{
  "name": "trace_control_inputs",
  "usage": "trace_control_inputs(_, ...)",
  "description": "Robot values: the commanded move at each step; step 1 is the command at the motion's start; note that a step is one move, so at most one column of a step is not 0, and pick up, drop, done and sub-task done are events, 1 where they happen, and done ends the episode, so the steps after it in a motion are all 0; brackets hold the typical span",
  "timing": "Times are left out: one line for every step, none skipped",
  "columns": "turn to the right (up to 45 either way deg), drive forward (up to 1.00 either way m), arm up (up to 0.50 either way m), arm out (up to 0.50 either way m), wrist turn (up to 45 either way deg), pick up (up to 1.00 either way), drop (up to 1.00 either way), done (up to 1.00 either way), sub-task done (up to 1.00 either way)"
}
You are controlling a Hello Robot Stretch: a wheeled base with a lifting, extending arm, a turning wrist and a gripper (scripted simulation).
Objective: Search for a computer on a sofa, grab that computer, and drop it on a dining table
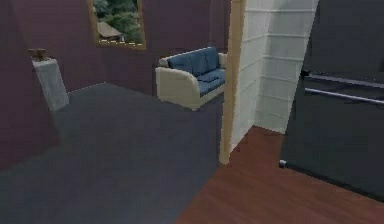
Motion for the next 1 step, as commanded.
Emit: trace_control_inputs(-9.0, 0.00, 0.00, 0.00, 0.0, 0.00, 0.00, 0.00, 0.00)
